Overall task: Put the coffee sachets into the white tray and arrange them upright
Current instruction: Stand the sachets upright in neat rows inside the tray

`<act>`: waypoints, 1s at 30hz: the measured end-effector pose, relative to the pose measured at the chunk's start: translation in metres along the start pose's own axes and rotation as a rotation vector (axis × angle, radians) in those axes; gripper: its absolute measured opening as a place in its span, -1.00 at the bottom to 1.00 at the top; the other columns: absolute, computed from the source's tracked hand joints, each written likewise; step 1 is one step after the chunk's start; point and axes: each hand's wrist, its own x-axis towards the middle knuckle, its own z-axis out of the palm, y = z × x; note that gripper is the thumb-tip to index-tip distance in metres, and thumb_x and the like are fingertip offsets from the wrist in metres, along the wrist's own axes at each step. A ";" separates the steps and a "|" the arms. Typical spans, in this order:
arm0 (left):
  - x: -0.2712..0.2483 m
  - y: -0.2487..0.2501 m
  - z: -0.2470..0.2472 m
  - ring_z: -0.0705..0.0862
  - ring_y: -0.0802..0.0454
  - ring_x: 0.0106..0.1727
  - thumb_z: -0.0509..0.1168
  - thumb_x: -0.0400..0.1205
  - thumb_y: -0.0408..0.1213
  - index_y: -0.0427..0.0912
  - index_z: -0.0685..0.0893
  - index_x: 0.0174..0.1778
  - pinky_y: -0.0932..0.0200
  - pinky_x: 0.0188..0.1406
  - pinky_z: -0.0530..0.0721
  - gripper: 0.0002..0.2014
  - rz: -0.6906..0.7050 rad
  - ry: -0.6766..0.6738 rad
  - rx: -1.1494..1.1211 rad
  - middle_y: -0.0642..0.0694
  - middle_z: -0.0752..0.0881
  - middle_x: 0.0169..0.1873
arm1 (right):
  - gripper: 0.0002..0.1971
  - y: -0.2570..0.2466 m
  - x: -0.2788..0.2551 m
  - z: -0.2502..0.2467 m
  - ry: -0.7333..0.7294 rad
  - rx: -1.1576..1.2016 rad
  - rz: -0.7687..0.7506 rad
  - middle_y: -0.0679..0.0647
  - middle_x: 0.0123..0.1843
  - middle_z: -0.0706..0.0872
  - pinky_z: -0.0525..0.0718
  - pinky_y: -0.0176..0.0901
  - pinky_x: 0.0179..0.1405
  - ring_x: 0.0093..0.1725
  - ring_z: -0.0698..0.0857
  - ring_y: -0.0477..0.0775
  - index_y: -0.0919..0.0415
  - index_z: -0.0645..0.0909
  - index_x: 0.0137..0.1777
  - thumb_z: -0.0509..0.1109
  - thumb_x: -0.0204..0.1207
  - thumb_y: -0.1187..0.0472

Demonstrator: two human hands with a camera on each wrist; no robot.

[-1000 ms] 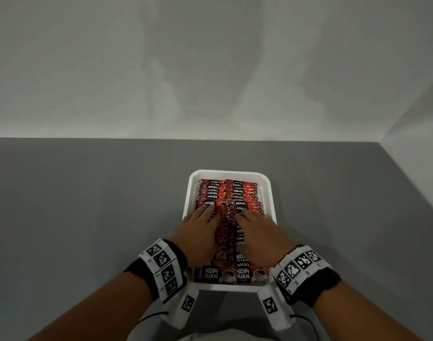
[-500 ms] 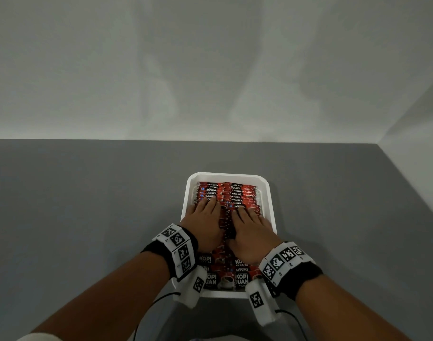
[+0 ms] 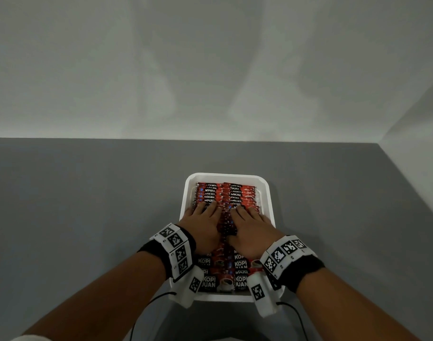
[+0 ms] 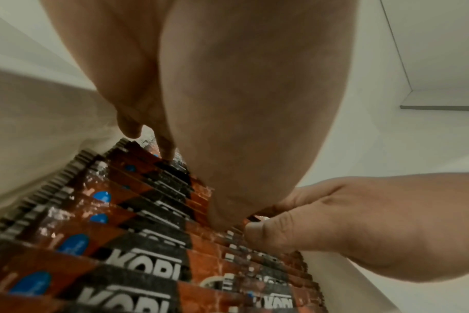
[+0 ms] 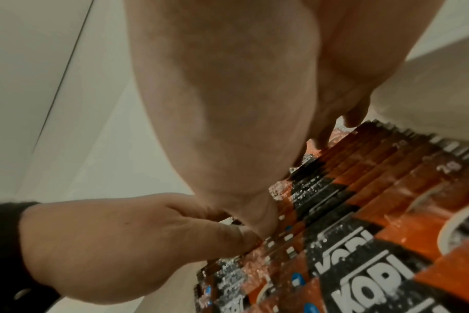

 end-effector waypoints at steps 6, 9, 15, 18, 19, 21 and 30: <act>-0.023 -0.003 -0.003 -0.20 -0.17 0.80 0.01 0.80 0.05 -0.22 -0.15 0.79 -0.19 0.77 -0.14 -0.25 0.077 0.028 0.066 -0.19 -0.19 0.79 | -0.18 0.007 -0.020 -0.002 0.015 -0.044 -0.048 0.08 0.84 -0.21 -0.13 0.14 0.78 0.81 -0.21 0.17 0.13 -0.22 0.81 0.10 0.74 -0.18; -0.030 0.001 0.004 -0.23 -0.13 0.79 -0.03 0.80 0.13 -0.21 -0.17 0.79 -0.17 0.77 -0.19 -0.23 0.049 -0.039 0.091 -0.19 -0.21 0.79 | -0.18 0.003 -0.024 0.006 -0.024 -0.091 -0.055 0.08 0.84 -0.20 -0.15 0.13 0.77 0.81 -0.20 0.14 0.13 -0.21 0.81 0.08 0.74 -0.22; -0.031 0.006 0.010 -0.26 -0.13 0.79 -0.10 0.79 0.19 -0.18 -0.23 0.79 -0.19 0.75 -0.25 -0.22 0.036 -0.039 0.107 -0.17 -0.26 0.78 | -0.14 -0.001 -0.025 0.012 0.005 -0.118 -0.047 0.08 0.84 -0.21 -0.18 0.14 0.77 0.80 -0.23 0.13 0.15 -0.24 0.81 0.05 0.72 -0.28; -0.033 0.007 0.013 -0.25 -0.14 0.79 -0.13 0.79 0.22 -0.18 -0.25 0.78 -0.18 0.75 -0.27 -0.22 0.025 -0.049 0.130 -0.19 -0.25 0.78 | -0.11 -0.003 -0.025 0.016 -0.012 -0.134 -0.043 0.07 0.84 -0.22 -0.19 0.15 0.77 0.80 -0.23 0.13 0.14 -0.25 0.80 0.03 0.70 -0.33; -0.033 0.007 0.014 -0.24 -0.14 0.79 -0.14 0.79 0.22 -0.19 -0.25 0.78 -0.19 0.75 -0.27 -0.21 0.023 -0.051 0.135 -0.19 -0.25 0.78 | -0.11 -0.003 -0.024 0.018 -0.015 -0.138 -0.038 0.07 0.84 -0.21 -0.18 0.15 0.77 0.80 -0.22 0.13 0.14 -0.25 0.80 0.02 0.69 -0.34; -0.033 0.008 0.015 -0.24 -0.14 0.79 -0.14 0.79 0.23 -0.19 -0.26 0.78 -0.19 0.75 -0.26 -0.21 0.021 -0.057 0.156 -0.19 -0.25 0.78 | -0.10 -0.003 -0.023 0.021 -0.012 -0.142 -0.033 0.08 0.84 -0.19 -0.16 0.17 0.78 0.80 -0.21 0.14 0.14 -0.25 0.80 0.02 0.68 -0.35; -0.057 0.003 0.012 -0.28 -0.15 0.79 -0.11 0.80 0.18 -0.25 -0.25 0.77 -0.17 0.76 -0.25 -0.21 0.123 -0.078 0.172 -0.23 -0.27 0.77 | -0.10 0.004 -0.044 0.008 -0.101 -0.143 -0.080 0.10 0.82 -0.30 -0.22 0.13 0.78 0.79 -0.29 0.12 0.16 -0.33 0.79 -0.03 0.70 -0.36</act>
